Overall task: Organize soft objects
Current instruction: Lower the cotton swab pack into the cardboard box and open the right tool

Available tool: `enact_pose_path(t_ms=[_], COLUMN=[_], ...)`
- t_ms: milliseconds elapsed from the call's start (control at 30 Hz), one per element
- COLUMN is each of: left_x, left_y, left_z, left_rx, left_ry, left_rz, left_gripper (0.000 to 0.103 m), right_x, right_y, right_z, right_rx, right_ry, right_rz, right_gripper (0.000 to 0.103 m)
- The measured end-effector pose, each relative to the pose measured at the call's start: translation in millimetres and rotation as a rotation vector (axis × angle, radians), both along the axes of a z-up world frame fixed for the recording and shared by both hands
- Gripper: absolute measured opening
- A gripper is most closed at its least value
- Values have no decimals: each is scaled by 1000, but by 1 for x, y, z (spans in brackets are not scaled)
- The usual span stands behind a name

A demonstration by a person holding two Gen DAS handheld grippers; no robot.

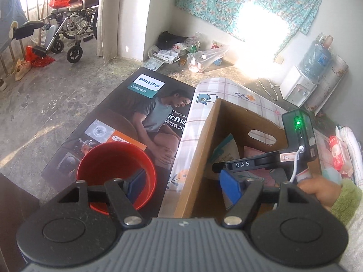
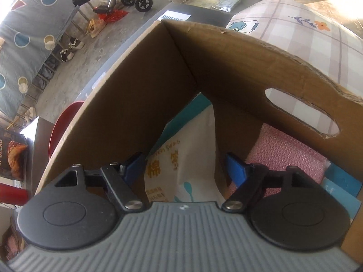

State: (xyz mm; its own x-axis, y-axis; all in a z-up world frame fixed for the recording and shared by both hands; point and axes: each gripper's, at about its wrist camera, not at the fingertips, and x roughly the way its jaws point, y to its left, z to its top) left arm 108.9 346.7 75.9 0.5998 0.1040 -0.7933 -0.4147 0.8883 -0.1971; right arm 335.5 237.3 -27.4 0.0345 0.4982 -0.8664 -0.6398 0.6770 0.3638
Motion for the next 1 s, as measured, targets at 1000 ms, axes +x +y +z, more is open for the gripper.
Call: enact_pose_path(t_ms=[1000], left_x=[-57], left_y=[-2], left_z=[-5], left_rx=[-19], left_ry=[-109], left_rz=[73], left_gripper=[73], right_x=[-3], right_y=[-87], right_z=[-1], right_rx=[372], right_ry=[183], right_rz=[-730], right_gripper=[72])
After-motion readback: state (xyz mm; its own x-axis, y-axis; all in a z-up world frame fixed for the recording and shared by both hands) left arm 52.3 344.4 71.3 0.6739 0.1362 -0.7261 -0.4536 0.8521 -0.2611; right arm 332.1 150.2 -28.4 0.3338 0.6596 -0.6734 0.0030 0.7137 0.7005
